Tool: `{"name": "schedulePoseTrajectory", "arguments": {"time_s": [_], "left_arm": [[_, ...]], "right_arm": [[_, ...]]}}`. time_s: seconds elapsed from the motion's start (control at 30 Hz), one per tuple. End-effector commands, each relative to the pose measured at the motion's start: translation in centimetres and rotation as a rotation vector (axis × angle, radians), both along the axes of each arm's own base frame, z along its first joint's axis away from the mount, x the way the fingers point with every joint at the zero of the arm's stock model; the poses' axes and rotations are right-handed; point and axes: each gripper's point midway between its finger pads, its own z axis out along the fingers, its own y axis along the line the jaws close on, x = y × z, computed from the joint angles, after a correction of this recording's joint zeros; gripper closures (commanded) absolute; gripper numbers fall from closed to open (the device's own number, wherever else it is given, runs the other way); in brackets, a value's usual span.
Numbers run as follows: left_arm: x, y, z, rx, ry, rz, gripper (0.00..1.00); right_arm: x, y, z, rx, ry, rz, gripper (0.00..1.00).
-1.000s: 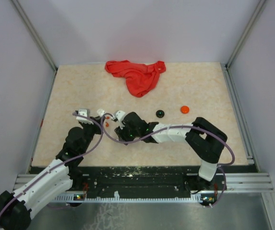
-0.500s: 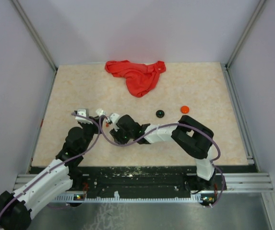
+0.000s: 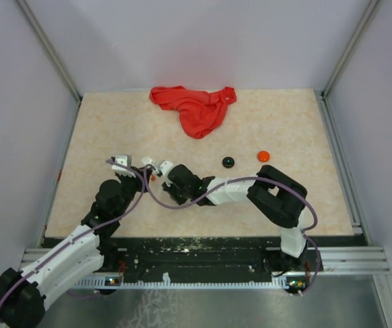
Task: Insert the wireless bluetooth earbuds into the charging case
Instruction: Move the earbud to the center of the board.
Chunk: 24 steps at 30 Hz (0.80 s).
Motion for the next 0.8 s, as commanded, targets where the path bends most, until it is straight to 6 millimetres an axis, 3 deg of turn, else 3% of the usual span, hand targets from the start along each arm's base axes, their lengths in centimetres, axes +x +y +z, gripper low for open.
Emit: {"name": "schedulePoseTrajectory", "arguments": {"time_s": [0.0, 0.27, 0.43, 0.77], "left_arm": [[0.0, -1.3, 1.6, 0.0, -0.048, -0.072, 0.99], [-0.4, -3.2, 2.0, 0.033, -0.059, -0.189, 0.99], [-0.3, -3.4, 1.9, 0.038, -0.048, -0.194, 0.99], [0.2, -1.0, 1.9, 0.061, -0.024, -0.064, 0.99]], "right_arm": [[-0.5, -3.9, 1.3, -0.107, -0.04, -0.077, 0.83], [1.2, -11.7, 1.3, -0.253, -0.048, -0.288, 0.84], [2.4, -16.5, 1.9, -0.412, -0.121, -0.443, 0.84], [3.1, -19.3, 1.7, -0.607, -0.206, -0.593, 0.82]]}}
